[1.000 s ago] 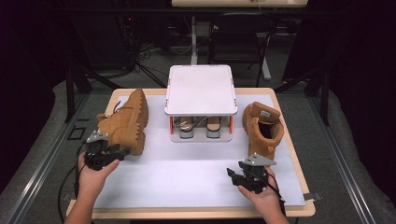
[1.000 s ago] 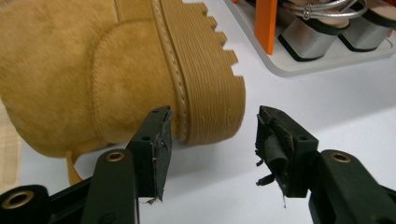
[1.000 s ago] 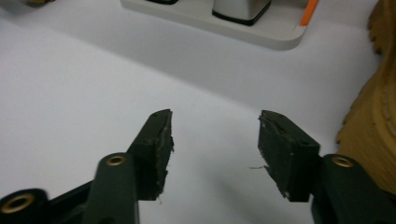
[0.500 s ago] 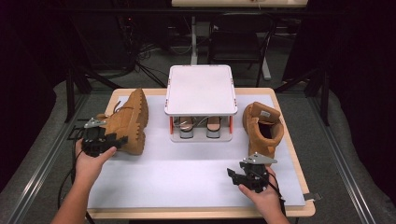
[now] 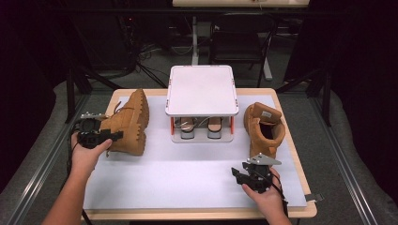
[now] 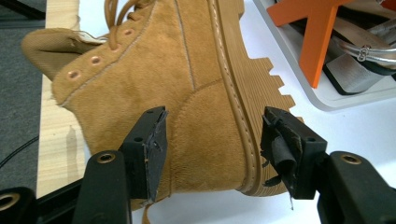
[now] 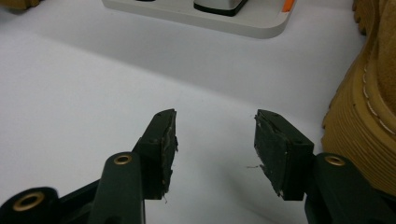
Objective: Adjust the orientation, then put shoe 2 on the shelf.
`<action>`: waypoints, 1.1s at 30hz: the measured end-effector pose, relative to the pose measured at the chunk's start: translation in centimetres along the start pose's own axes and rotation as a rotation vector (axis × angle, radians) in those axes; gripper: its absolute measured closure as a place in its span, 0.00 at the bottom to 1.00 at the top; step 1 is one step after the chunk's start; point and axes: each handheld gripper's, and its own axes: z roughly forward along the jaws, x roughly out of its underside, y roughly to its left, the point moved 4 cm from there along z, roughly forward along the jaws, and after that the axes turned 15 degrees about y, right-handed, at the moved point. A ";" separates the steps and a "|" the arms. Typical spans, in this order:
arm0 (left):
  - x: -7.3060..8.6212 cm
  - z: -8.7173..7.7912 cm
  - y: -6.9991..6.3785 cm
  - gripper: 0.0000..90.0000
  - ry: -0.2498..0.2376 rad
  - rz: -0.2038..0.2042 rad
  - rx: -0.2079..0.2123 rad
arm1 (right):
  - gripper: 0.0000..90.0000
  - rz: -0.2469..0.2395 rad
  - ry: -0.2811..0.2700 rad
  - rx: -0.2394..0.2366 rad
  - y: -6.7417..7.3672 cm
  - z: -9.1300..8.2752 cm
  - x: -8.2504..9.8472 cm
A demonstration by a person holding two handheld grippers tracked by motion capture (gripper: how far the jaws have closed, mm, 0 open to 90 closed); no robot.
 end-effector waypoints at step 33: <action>-0.3 1.5 4.0 0.30 0.095 -0.138 0.015 | 0.52 0.019 -0.005 -0.020 -0.2 0.1 0.1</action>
